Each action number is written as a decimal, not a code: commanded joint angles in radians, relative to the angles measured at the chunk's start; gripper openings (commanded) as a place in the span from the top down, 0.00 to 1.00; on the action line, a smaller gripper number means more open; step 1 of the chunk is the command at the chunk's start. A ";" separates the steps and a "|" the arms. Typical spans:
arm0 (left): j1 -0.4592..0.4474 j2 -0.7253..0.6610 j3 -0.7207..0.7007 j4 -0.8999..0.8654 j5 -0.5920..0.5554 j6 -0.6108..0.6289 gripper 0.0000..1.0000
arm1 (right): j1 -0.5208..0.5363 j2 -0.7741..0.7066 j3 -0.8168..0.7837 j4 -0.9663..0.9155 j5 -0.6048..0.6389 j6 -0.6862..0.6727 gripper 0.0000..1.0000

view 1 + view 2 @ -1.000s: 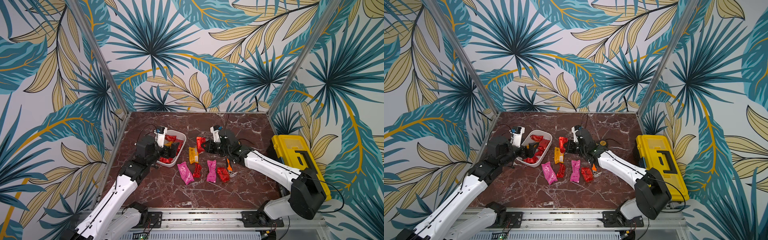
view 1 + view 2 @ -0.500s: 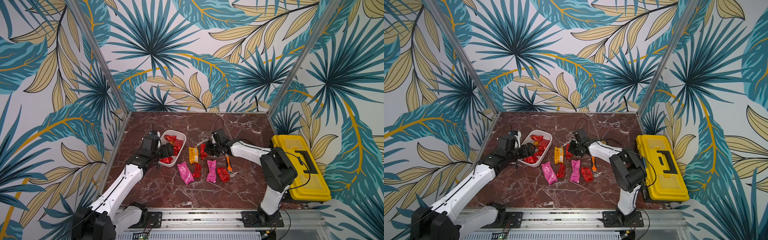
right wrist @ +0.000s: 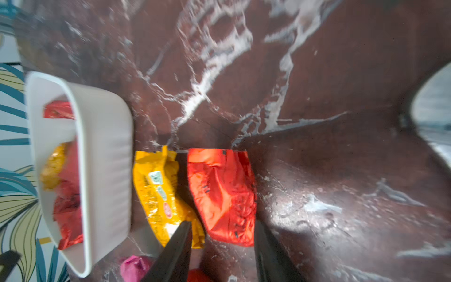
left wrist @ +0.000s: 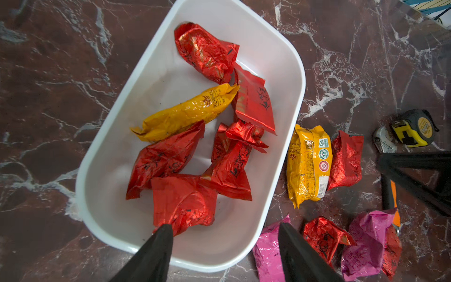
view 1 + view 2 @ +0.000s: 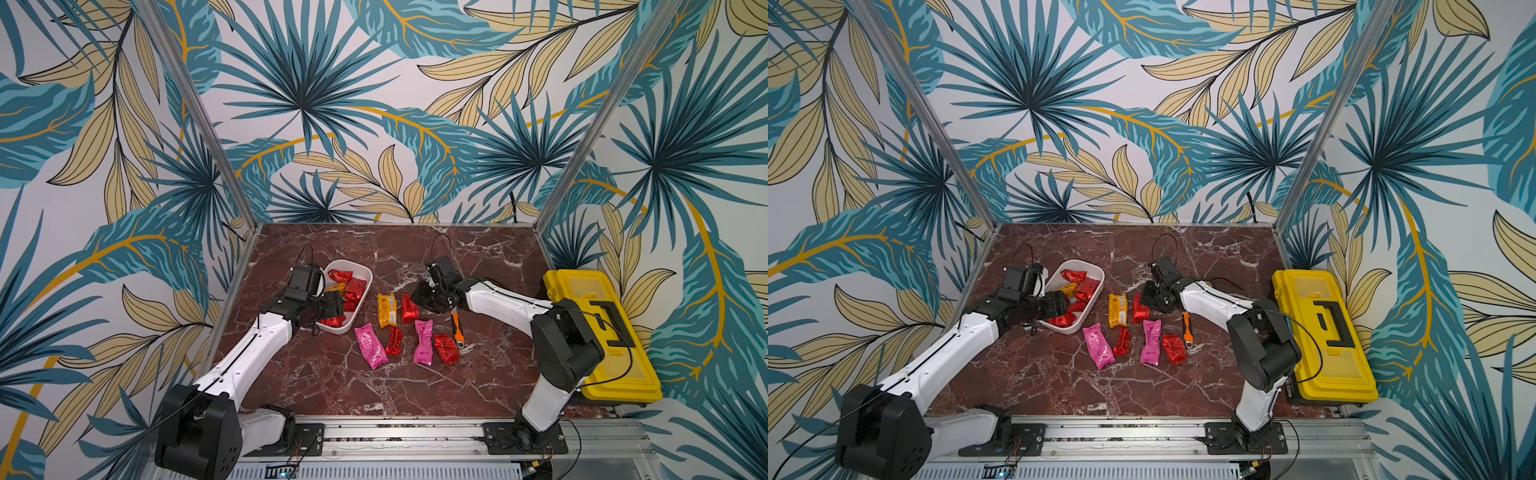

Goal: Take the tea bags out of the storage box
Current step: Place the tea bag at the center of the board, then pick up the tea bag from the storage box.

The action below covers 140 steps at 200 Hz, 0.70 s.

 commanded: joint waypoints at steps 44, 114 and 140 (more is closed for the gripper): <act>-0.130 0.026 0.007 0.076 -0.111 -0.450 0.26 | 0.003 -0.232 -0.081 -0.066 0.108 -0.109 0.51; -0.165 0.064 -0.017 0.078 -0.264 -0.869 0.36 | 0.008 -0.340 -0.193 -0.055 0.111 -0.075 0.51; -0.165 0.119 0.002 0.096 -0.234 -0.926 0.39 | 0.009 -0.351 -0.192 -0.061 0.097 -0.077 0.51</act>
